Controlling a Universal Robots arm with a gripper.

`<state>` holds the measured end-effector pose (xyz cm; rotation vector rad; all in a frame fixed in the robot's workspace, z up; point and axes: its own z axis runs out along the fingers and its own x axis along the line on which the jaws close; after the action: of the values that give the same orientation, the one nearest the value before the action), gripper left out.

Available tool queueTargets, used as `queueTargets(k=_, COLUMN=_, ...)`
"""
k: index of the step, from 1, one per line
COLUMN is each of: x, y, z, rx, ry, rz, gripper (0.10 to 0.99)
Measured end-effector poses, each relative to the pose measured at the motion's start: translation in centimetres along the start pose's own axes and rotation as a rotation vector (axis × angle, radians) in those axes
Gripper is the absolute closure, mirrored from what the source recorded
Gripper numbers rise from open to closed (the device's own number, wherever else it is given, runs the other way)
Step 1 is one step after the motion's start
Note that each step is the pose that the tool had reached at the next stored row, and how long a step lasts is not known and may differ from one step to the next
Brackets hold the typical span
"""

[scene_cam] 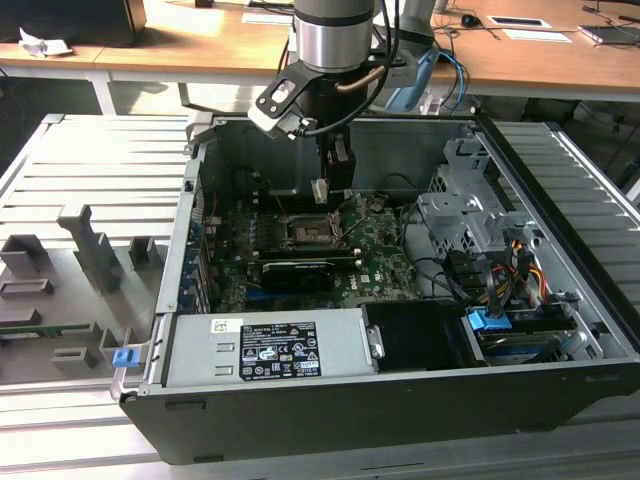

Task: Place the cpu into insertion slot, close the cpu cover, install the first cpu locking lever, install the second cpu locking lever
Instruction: 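Place the cpu into insertion slot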

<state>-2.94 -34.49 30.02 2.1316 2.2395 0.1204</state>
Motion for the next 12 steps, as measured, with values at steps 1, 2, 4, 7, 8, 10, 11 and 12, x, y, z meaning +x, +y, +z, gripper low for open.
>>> queueTargets(k=1, x=0.00, y=0.00, z=0.01, rx=0.000, ry=0.0000, rz=0.000, gripper=0.557)
queueTargets(k=2, x=0.00, y=0.00, z=0.02, rx=0.000, ry=-0.0001, rz=0.000, gripper=0.557)
queueTargets(k=4, x=0.00, y=0.00, z=0.03, rx=0.000, ry=-0.0001, rz=0.000, gripper=0.557)
queueTargets(k=7, x=0.00, y=0.00, z=0.04, rx=0.000, ry=-0.0001, rz=0.000, gripper=0.557)
queueTargets(k=8, x=0.00, y=0.00, z=0.05, rx=0.000, ry=0.0000, rz=0.000, gripper=0.557)
queueTargets(k=10, x=0.00, y=0.00, z=0.05, rx=0.000, ry=-0.0001, rz=0.000, gripper=0.557)
queueTargets(k=11, x=0.00, y=0.00, z=0.07, rx=0.000, ry=0.0000, rz=0.000, gripper=0.557)
queueTargets(k=12, x=0.00, y=-0.01, z=0.08, rx=0.000, ry=-0.0001, rz=0.000, gripper=0.557)
